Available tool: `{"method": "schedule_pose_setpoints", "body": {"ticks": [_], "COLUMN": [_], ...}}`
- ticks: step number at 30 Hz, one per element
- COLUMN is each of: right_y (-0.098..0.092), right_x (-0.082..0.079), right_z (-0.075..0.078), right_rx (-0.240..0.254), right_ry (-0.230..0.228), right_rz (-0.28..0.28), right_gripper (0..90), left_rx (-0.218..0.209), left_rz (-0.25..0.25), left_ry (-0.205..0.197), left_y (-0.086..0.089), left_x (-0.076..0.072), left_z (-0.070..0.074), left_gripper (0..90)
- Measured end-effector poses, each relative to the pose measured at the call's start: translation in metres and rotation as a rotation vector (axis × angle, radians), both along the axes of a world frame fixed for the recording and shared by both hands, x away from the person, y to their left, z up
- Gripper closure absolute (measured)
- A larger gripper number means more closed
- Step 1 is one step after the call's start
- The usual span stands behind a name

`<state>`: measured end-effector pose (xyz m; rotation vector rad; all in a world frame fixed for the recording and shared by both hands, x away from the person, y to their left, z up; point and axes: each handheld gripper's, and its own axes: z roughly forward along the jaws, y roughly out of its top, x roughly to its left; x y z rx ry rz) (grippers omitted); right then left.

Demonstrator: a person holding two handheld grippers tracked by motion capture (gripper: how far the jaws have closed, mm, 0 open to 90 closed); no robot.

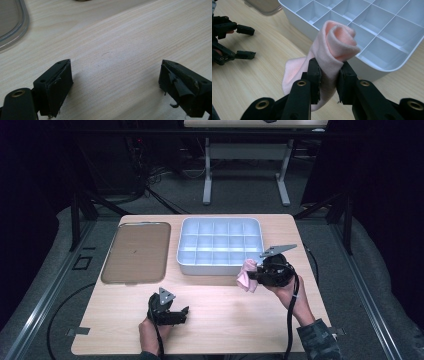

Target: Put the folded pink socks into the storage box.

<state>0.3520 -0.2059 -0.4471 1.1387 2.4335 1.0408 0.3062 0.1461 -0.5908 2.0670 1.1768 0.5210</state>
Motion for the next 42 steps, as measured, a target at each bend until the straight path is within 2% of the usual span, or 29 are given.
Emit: {"method": "schedule_pose_setpoints", "body": {"ticks": [19,26,33,39,42], "right_y": [-0.009,-0.011,-0.011,-0.013,-0.013], "right_x": [0.017,0.024,0.037,0.041,0.044], "right_z": [0.027,0.03,0.033,0.036,0.036], "right_rx": [0.006,0.009,-0.016,-0.014,-0.03], "right_ry": [-0.059,-0.07,-0.086,-0.103,-0.106], "right_rz": [-0.036,-0.054,-0.071,-0.088,-0.095], "right_gripper": [74.9,74.9,74.9,74.9,74.9], "left_rx": [0.0,0.0,0.0,0.0,0.0], "left_rz": [0.002,0.002,0.003,0.003,0.003], "left_ry": [-0.001,0.0,-0.002,-0.002,-0.002], "left_y": [0.0,0.0,0.0,0.0,0.0], "left_x": [0.0,0.0,0.0,0.0,0.0], "left_z": [0.0,0.0,0.0,0.0,0.0], "left_gripper": [11.6,11.6,11.6,11.7,11.7]}}
